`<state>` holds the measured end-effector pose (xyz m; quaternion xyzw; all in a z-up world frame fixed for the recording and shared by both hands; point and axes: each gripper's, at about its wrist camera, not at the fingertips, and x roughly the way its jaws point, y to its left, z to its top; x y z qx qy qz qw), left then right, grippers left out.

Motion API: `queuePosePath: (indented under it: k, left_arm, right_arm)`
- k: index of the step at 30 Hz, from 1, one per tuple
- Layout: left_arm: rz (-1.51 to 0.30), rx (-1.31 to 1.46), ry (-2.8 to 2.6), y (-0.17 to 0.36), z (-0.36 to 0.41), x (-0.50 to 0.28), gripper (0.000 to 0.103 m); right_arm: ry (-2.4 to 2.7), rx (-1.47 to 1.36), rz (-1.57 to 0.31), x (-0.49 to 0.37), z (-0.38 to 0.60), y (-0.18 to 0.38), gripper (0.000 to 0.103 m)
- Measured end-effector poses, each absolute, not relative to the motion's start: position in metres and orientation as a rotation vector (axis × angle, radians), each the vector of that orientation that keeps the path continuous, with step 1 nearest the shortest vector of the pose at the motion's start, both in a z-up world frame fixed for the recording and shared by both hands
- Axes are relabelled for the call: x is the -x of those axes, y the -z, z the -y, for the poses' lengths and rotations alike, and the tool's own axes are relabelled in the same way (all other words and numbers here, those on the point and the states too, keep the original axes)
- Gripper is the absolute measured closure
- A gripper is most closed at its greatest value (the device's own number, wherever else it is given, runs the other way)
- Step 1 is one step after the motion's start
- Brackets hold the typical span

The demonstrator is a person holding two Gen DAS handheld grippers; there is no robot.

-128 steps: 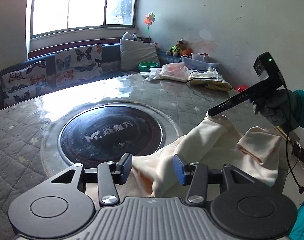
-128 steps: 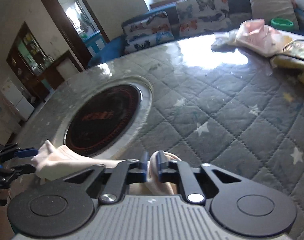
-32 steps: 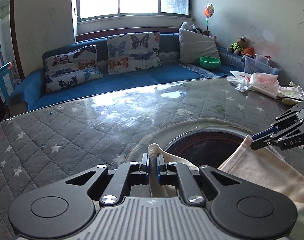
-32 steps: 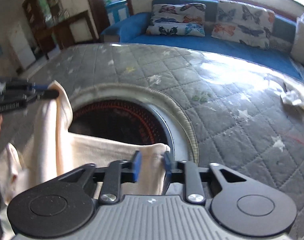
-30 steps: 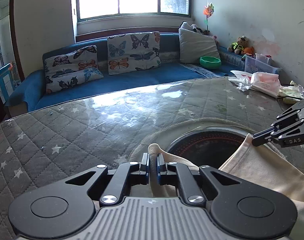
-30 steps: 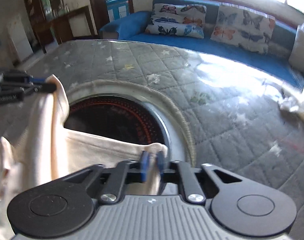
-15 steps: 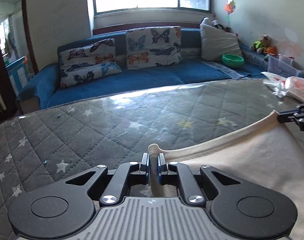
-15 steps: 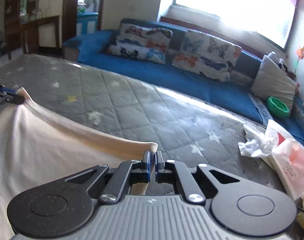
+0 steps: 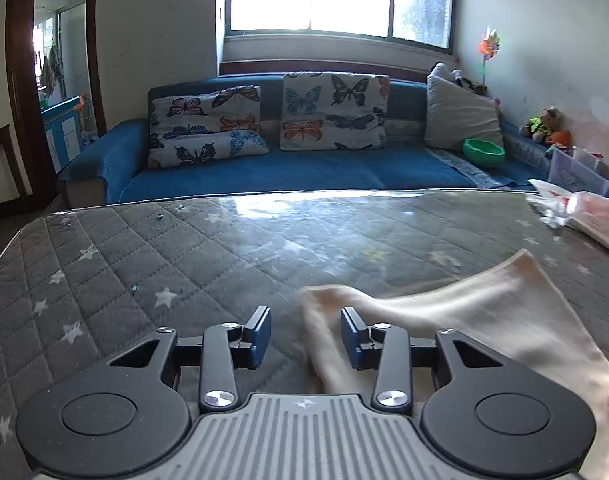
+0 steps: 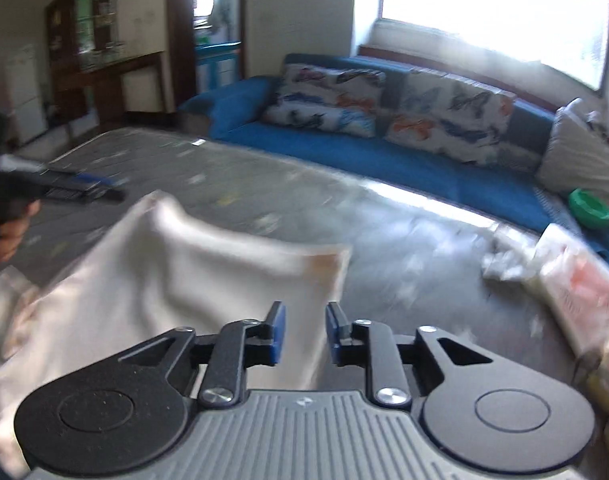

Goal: Fold clothes
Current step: 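Lift the garment with both grippers and stretch it between them, then lay the cream sweatshirt flat on the table and open both grippers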

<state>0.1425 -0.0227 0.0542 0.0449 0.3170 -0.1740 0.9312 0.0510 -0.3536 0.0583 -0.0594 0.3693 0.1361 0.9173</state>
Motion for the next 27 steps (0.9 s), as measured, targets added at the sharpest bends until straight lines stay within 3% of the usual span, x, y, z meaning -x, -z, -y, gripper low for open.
queuePosePath:
  k: [4, 14, 16, 17, 18, 27]
  left_arm:
    - [-0.654, -0.084, 0.413, -0.059, 0.023, -0.091, 0.057]
    - [-0.649, -0.072, 0.620, -0.054, 0.062, 0.031, 0.049]
    - [-0.637, -0.083, 0.667, -0.053, 0.075, 0.048, 0.047]
    - [-0.634, -0.090, 0.691, -0.051, 0.081, 0.055, 0.046]
    - [-0.630, -0.098, 0.712, -0.051, 0.089, 0.060, 0.044]
    - [-0.597, -0.223, 0.827, -0.038, 0.159, 0.075, 0.042]
  right_arm:
    - [-0.347, 0.150, -0.814, 0.004, 0.342, -0.052, 0.069]
    - [-0.320, 0.153, -0.802, 0.048, 0.322, -0.017, 0.071]
    - [-0.302, 0.147, -0.776, 0.052, 0.323, -0.015, 0.080]
    - [-0.293, 0.140, -0.763, 0.053, 0.324, -0.016, 0.092]
    - [-0.284, 0.134, -0.750, 0.054, 0.325, -0.017, 0.096]
    - [0.031, -0.004, -0.568, 0.074, 0.415, -0.058, 0.099]
